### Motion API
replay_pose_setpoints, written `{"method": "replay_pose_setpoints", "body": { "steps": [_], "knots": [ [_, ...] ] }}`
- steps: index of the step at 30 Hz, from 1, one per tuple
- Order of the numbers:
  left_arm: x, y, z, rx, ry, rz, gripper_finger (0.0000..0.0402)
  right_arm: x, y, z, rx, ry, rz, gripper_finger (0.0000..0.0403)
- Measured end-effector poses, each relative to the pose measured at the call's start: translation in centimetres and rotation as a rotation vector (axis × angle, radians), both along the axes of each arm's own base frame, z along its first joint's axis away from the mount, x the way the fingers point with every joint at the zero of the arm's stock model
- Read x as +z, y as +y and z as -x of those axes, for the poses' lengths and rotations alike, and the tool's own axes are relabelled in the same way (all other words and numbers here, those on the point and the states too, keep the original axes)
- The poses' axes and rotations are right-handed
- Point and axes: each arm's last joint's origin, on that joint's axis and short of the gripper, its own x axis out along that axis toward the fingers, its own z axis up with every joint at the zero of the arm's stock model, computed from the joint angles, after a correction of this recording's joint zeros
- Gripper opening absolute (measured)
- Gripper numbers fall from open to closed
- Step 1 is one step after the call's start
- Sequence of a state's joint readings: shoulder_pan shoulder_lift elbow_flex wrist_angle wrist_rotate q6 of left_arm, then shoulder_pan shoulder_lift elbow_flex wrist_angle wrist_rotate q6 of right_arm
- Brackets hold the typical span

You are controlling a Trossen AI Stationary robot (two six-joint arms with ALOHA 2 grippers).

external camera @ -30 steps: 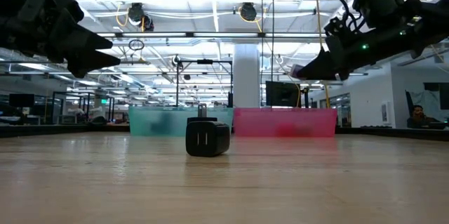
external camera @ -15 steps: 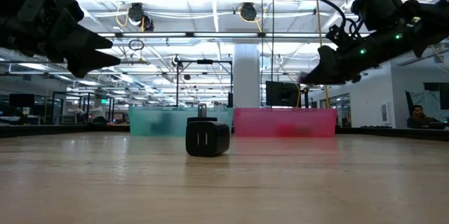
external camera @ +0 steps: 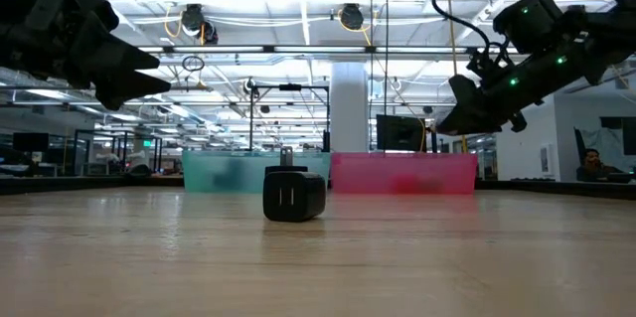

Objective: Sort charging adapters and watches
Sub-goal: Put the dark blue charging adapter in the red bin

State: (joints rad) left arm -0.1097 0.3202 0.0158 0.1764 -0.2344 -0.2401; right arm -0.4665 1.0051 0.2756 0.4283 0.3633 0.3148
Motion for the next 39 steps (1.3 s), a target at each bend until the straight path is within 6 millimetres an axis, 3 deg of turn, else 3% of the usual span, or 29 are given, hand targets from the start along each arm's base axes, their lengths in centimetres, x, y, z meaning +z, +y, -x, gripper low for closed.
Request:
{"method": "replay_pose_setpoints", "body": {
  "steps": [15,39],
  "knots": [
    [0.0,0.0,0.0,0.000,0.000,0.000,0.0278,-2.0,-1.6,-0.1,-0.025,0.083,-0.054,0.0137],
    [0.0,0.0,0.0,0.000,0.000,0.000,0.0278,-2.5,-1.7,-0.2,-0.042,0.125,-0.037,0.0137]
  ]
}}
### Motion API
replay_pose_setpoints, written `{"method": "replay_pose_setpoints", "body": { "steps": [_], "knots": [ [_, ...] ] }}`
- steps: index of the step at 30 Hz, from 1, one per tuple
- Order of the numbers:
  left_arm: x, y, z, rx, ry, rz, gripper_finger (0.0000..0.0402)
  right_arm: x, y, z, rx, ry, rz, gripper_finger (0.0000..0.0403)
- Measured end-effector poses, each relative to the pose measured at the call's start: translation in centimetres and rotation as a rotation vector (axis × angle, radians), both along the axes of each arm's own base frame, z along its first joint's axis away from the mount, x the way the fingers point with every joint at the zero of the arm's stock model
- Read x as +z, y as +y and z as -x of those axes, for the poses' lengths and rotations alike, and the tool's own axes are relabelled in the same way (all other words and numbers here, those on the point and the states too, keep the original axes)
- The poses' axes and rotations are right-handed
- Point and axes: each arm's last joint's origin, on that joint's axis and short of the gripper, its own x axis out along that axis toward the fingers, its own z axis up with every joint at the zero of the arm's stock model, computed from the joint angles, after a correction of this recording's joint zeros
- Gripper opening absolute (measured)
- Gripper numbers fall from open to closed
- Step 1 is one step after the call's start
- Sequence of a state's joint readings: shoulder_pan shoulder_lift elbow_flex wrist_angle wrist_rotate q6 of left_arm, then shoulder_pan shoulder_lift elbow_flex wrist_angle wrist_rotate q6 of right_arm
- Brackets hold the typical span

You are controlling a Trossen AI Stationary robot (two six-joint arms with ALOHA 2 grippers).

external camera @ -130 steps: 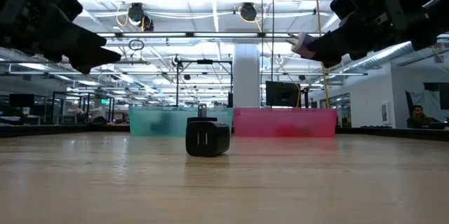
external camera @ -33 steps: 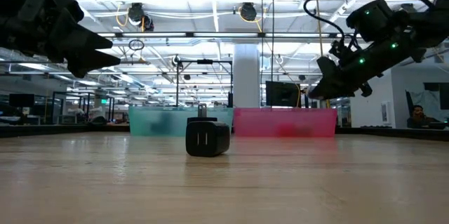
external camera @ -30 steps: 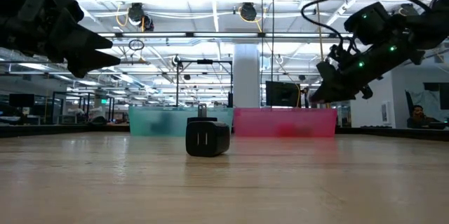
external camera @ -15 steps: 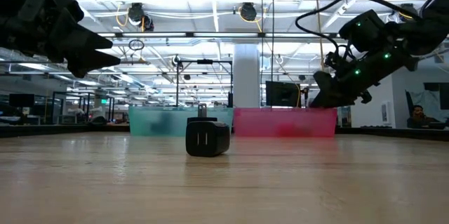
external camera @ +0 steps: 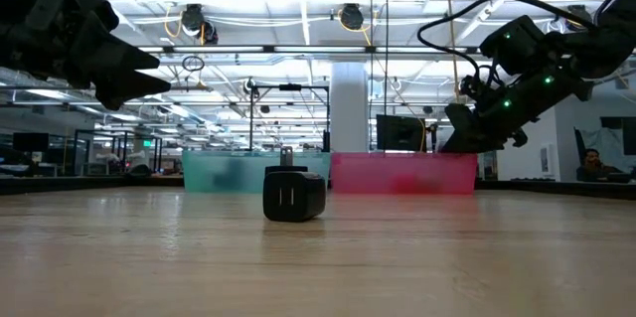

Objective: Sort charging adapters and watches
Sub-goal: Put the dark blue charging adapter in the red bin

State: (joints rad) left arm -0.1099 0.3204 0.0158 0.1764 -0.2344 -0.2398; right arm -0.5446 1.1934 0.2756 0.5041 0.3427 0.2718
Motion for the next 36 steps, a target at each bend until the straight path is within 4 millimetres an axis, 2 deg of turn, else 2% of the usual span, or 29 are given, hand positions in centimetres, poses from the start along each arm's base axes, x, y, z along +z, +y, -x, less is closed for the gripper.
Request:
{"method": "replay_pose_setpoints", "body": {
  "steps": [36],
  "knots": [
    [-0.02,0.00,0.00,0.000,0.001,0.000,0.0278,-0.14,0.05,0.06,0.004,0.020,-0.010,0.0137]
  ]
}}
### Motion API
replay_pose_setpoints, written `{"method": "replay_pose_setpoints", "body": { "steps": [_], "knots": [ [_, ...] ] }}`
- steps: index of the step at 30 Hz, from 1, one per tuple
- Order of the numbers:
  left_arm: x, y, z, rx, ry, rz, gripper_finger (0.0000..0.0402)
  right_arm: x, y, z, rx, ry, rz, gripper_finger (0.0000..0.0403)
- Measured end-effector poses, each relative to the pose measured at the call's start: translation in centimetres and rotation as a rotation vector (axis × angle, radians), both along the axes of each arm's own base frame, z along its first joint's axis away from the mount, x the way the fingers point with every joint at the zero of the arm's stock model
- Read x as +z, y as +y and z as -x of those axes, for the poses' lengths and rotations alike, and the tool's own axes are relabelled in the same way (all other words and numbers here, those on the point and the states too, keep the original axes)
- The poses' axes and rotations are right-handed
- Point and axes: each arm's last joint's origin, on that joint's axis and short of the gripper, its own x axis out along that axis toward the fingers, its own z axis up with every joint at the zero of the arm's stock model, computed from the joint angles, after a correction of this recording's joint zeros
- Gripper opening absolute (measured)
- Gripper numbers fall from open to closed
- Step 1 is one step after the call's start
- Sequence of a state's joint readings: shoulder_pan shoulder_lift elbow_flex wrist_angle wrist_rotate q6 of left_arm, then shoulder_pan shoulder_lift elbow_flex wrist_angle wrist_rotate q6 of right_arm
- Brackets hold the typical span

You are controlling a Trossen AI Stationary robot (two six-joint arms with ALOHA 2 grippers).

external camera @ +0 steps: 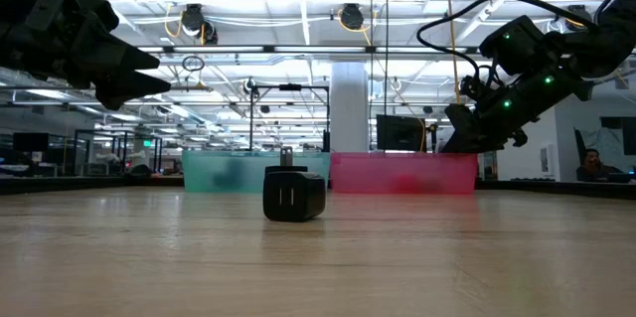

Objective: Sort charging adapters and watches
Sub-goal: Put the dark blue charging adapter in the red bin, then put the top black charging adapter in the red bin

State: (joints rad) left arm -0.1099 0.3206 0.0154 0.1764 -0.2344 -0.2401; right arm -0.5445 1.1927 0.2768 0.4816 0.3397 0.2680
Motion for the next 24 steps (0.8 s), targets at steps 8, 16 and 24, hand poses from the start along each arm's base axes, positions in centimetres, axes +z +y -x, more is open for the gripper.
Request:
{"method": "replay_pose_setpoints", "body": {
  "steps": [8,16,24],
  "knots": [
    [-0.02,0.00,0.00,0.000,0.001,0.000,0.0278,0.00,0.00,0.00,0.000,0.000,0.000,0.0143],
    [-0.03,0.00,0.00,0.001,0.001,0.000,0.0278,-0.01,0.01,-0.01,0.003,0.000,-0.001,0.0166],
    [-0.03,0.00,0.00,0.000,0.001,-0.001,0.0278,-0.01,0.01,-0.01,0.003,0.000,-0.001,0.0169]
  ]
}}
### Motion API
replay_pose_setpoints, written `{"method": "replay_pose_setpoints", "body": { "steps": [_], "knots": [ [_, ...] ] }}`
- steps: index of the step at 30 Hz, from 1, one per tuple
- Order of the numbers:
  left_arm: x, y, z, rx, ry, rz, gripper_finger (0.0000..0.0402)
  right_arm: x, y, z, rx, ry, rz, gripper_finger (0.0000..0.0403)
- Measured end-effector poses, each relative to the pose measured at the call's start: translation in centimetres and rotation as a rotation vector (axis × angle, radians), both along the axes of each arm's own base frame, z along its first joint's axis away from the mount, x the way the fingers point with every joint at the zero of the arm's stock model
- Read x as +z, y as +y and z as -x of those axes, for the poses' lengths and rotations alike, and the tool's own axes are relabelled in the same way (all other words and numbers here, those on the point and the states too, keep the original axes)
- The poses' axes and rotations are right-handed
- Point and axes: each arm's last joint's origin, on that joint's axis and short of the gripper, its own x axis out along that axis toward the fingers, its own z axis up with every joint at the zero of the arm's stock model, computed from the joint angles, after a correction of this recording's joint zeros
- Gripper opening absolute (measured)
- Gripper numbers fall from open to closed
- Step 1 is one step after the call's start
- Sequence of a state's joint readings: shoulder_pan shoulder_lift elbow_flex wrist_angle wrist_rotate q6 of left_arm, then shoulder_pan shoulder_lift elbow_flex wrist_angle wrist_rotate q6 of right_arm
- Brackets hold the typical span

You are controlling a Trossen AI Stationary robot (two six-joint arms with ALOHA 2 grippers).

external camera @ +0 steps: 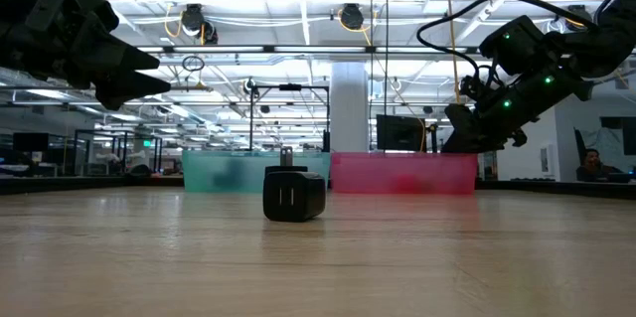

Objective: Sort charging adapters and watches
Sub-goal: Put the top black charging adapter in the red bin

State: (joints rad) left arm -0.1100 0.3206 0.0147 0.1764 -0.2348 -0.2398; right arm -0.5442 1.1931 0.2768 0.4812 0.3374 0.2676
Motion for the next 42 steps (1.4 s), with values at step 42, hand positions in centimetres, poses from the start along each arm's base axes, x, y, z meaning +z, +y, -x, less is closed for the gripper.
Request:
{"method": "replay_pose_setpoints", "body": {
  "steps": [42],
  "knots": [
    [0.0,0.0,0.0,0.000,0.000,0.000,0.0278,1.4,1.8,-1.8,0.159,-0.095,0.124,0.0169]
  ]
}}
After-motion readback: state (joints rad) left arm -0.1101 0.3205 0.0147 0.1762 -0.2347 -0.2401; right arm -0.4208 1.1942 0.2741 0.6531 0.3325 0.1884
